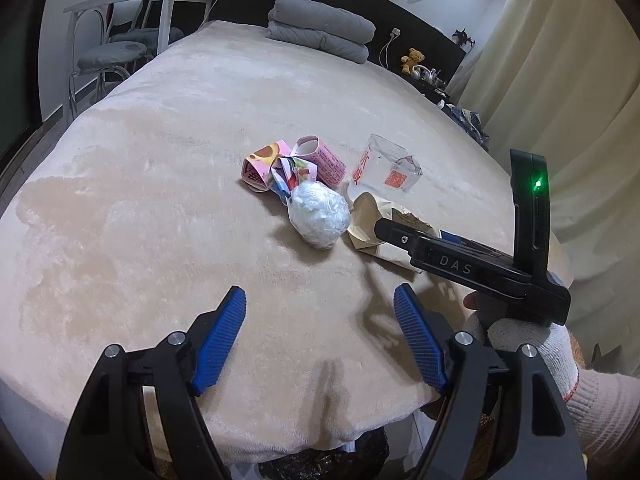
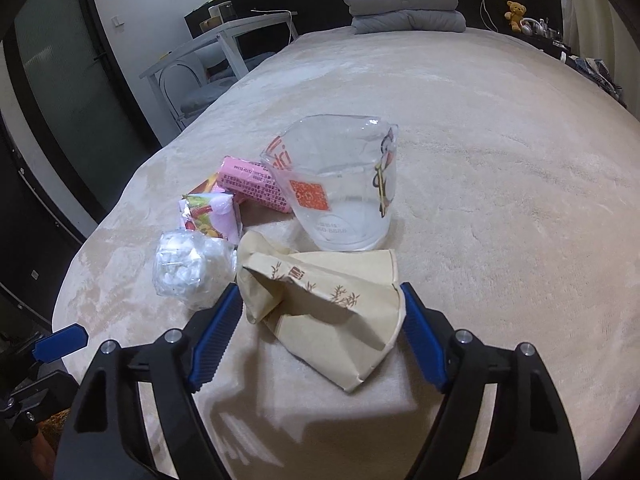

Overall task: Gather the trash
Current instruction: 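Grasp the beige paper bag with the right tool while the left tool reaches the white plastic bag, then close the left tool on the white plastic bag while the right tool holds the paper bag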

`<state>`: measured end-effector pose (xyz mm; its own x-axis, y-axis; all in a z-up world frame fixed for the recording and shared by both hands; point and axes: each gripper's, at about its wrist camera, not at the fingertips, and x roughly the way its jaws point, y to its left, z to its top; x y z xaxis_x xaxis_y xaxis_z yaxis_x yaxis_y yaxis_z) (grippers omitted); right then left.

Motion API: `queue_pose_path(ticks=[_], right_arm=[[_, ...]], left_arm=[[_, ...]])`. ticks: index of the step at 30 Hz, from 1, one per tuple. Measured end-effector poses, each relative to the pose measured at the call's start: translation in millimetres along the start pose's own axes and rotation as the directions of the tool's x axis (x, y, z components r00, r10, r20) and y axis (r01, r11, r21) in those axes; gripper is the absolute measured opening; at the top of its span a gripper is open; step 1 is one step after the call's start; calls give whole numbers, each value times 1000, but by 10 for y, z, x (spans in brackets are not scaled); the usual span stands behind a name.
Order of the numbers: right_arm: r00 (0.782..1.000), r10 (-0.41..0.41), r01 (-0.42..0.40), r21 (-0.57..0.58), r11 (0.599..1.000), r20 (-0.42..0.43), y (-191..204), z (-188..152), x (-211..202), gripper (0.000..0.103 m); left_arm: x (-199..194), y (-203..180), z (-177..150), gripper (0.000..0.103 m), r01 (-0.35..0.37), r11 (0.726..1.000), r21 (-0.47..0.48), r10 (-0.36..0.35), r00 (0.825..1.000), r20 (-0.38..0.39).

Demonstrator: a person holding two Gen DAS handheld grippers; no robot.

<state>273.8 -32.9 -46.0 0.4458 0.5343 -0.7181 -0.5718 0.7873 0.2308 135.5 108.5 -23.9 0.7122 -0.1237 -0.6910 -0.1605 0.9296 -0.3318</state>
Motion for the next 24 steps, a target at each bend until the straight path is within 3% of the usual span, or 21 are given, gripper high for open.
queue_pose_path(ticks=[9, 15, 24], right_arm=[[999, 39, -39, 8, 999, 10, -112, -76, -179, 77], [998, 52, -53, 7, 999, 35, -214, -134, -386, 77], [997, 76, -77, 76, 994, 27, -490, -222, -553, 77]], left_arm=[[118, 3, 45, 75, -44, 999, 11, 44, 999, -21], [262, -85, 158, 75, -31, 999, 39, 32, 999, -32], [610, -195, 397, 75, -64, 994, 85, 69, 996, -57]])
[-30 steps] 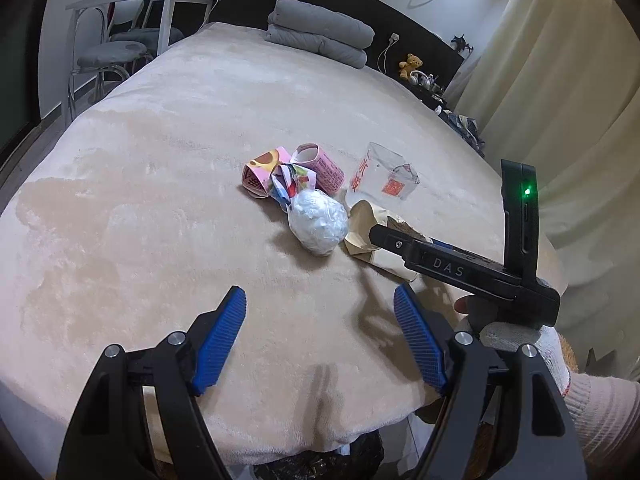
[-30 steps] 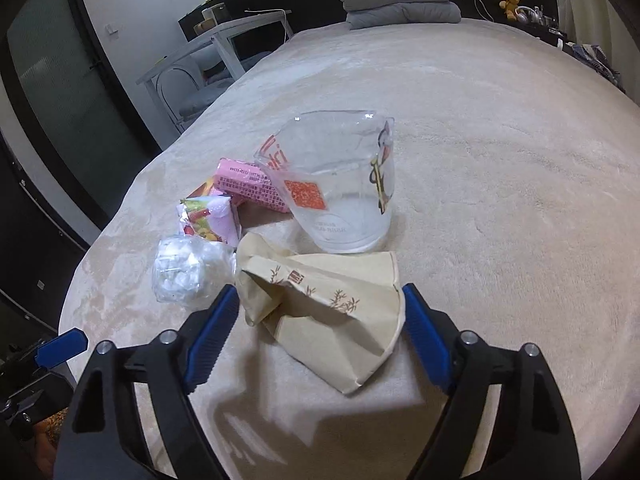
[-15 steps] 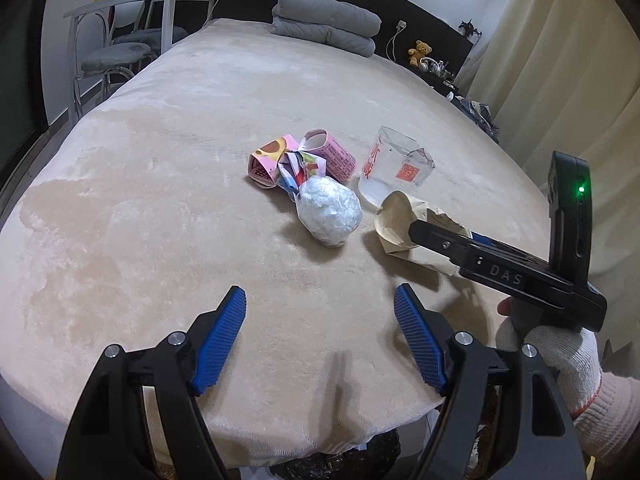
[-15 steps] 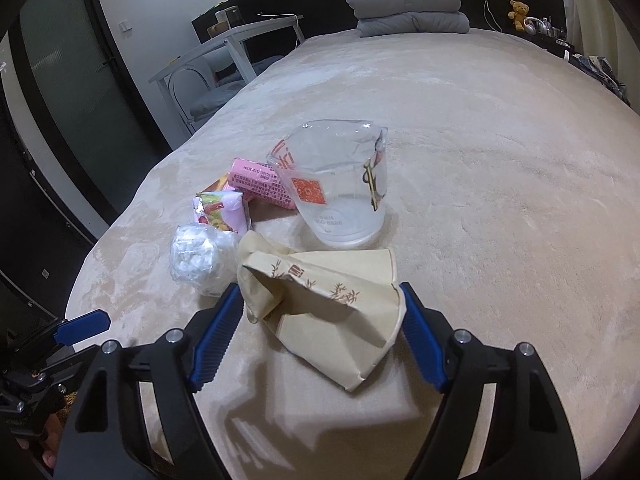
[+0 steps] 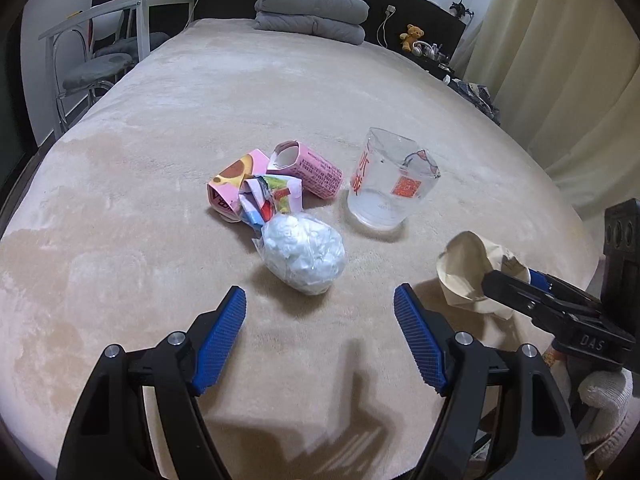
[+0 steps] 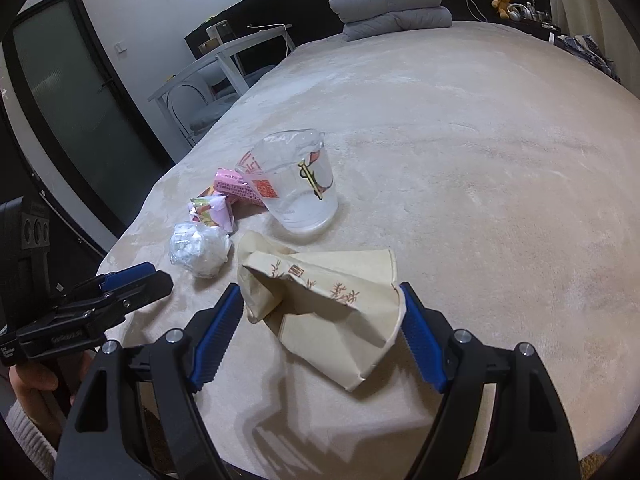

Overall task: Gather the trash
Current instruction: 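Close the left tool on the white plastic bag while the right tool holds the paper bag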

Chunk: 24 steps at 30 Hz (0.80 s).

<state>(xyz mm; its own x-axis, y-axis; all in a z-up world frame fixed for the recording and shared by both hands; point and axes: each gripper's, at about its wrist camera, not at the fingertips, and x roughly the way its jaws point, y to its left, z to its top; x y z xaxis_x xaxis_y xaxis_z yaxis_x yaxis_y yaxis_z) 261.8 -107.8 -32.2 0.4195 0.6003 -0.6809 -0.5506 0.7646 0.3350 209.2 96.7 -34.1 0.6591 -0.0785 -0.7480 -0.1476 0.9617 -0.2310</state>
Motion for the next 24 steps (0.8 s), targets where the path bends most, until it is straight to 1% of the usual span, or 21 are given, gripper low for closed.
queue_pose_path(ticks=[5, 11, 14, 15, 17, 18, 22, 24], right_arm=[[1000, 7, -7, 19, 1000, -9, -85, -36, -56, 77], [1000, 5, -4, 27, 1000, -22, -129, -61, -71, 77], [1000, 1, 0, 43, 999, -27, -160, -68, -66, 77], [1000, 1, 0, 47, 999, -26, -161, -64, -66, 77], [1000, 1, 0, 46, 999, -23, -158, -66, -74, 77], [1000, -2, 3, 44, 999, -22, -152, -71, -78, 77], [1000, 3, -2, 52, 999, -21, -171, -93, -85, 77], [1000, -10, 11, 45, 999, -14, -182, -117, -106, 77]], left_arm=[[149, -17, 115, 75, -57, 998, 13, 57, 998, 6], [285, -51, 180, 75, -83, 996, 25, 83, 997, -4], [420, -32, 171, 74, -128, 991, 28, 129, 991, -45], [442, -21, 164, 65, -131, 991, 24, 132, 990, -51], [464, -10, 154, 58, -153, 988, 29, 154, 986, -56], [456, -1, 153, 53, -153, 988, 27, 155, 987, -50], [424, -14, 139, 50, -158, 987, 36, 159, 987, -37], [410, -31, 127, 50, -159, 987, 37, 160, 987, -29]])
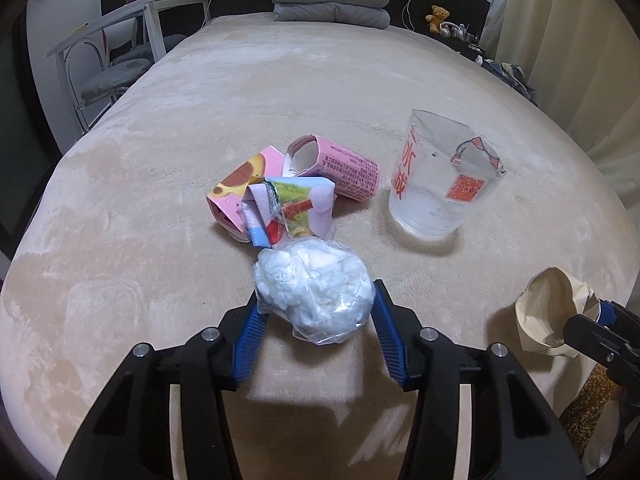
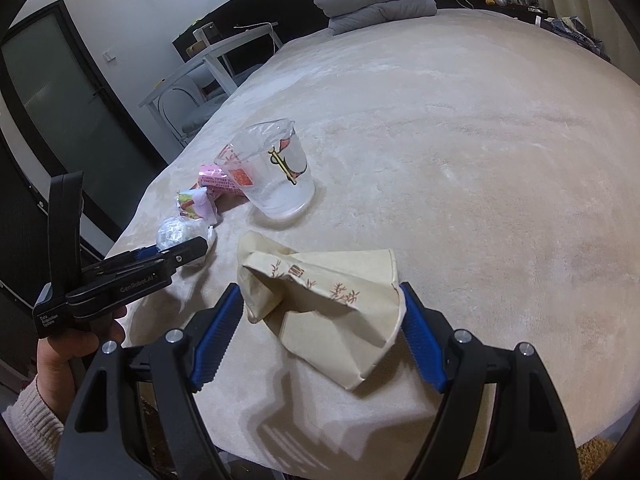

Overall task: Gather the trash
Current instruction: 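Close the left tool on the white plastic bag while the right tool holds the paper bag, then carry the white plastic bag and paper bag down over the black bin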

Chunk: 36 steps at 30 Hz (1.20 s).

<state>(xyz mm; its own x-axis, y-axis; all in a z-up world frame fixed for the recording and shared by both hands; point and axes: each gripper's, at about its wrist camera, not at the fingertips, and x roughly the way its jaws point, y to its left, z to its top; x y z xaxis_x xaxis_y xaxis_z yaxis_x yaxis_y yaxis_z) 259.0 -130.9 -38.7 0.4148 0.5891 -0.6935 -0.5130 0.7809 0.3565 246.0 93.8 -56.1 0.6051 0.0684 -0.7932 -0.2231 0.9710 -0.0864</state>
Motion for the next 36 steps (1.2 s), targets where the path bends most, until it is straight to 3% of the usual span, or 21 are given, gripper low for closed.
queue_pose_path(ticks=[19, 29, 36], right_arm=[[996, 7, -4, -37, 999, 85, -119, -185, -436, 77], [995, 6, 1, -65, 998, 104, -41, -354, -600, 77], [995, 9, -4, -53, 999, 99, 0, -495, -697, 77]], left_arm=[[-499, -281, -402, 50, 111, 993, 36, -113, 991, 73], [-964, -450, -736, 50, 155, 983, 98, -169, 973, 159], [-1128, -383, -964, 50, 182, 982, 52, -188, 968, 168]])
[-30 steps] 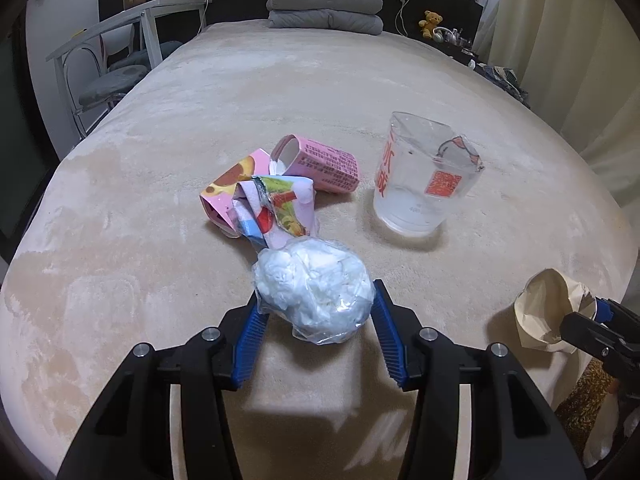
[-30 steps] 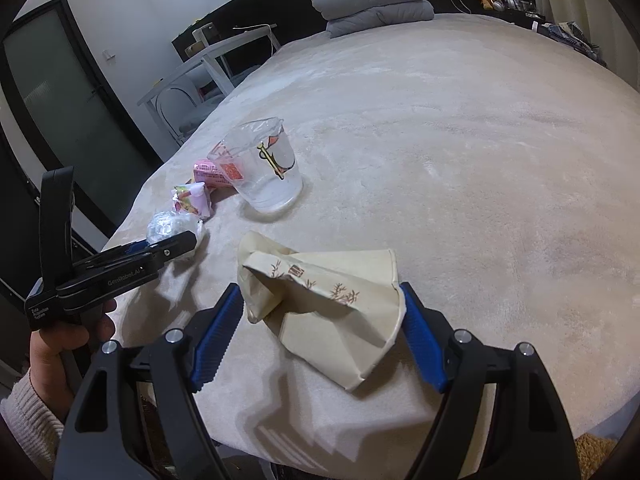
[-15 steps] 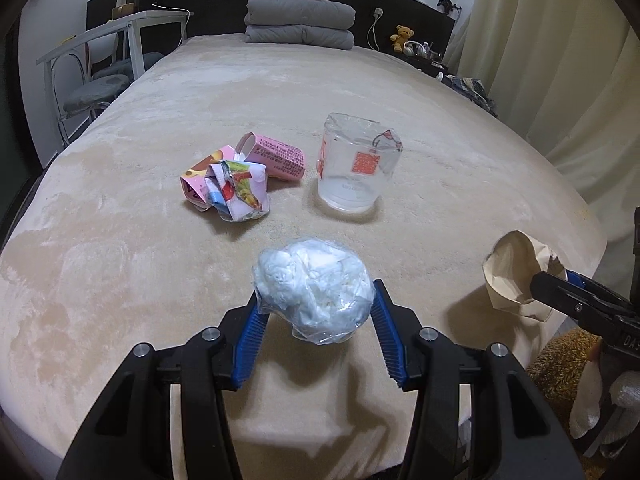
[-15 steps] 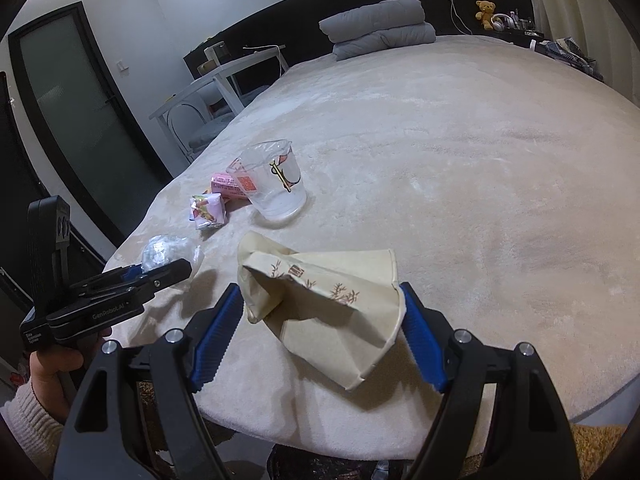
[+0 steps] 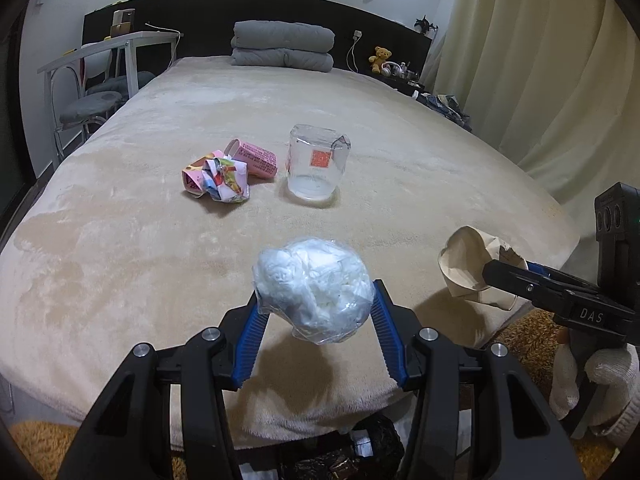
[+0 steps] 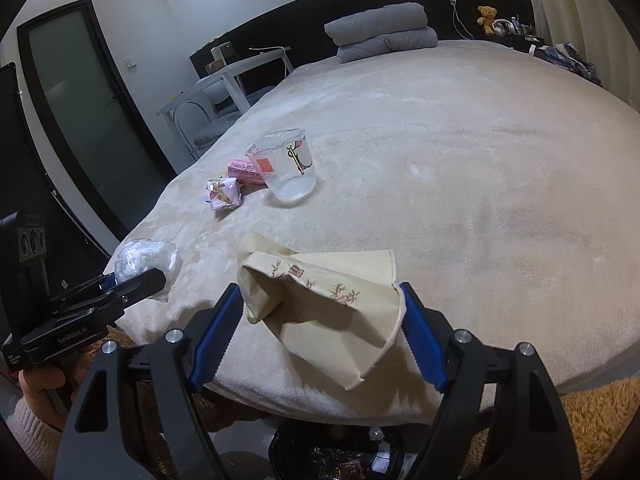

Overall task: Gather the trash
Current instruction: 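Carry the white plastic bag and paper bag down over the black bin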

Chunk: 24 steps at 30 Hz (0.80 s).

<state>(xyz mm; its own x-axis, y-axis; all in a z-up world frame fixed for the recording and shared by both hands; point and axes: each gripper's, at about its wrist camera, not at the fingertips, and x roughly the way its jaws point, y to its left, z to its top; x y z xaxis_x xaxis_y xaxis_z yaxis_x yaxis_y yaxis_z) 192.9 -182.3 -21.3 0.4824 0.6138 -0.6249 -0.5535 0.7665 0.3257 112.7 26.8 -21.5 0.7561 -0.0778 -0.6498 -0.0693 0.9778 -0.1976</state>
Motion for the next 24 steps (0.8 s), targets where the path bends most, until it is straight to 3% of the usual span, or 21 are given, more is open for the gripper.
queue_pose_path(ticks=[24], right_arm=[[999, -3, 4, -18, 1000, 40, 170, -533, -540, 77]], left_arm=[[-422, -460, -754, 50, 89, 996, 27, -88, 994, -58]])
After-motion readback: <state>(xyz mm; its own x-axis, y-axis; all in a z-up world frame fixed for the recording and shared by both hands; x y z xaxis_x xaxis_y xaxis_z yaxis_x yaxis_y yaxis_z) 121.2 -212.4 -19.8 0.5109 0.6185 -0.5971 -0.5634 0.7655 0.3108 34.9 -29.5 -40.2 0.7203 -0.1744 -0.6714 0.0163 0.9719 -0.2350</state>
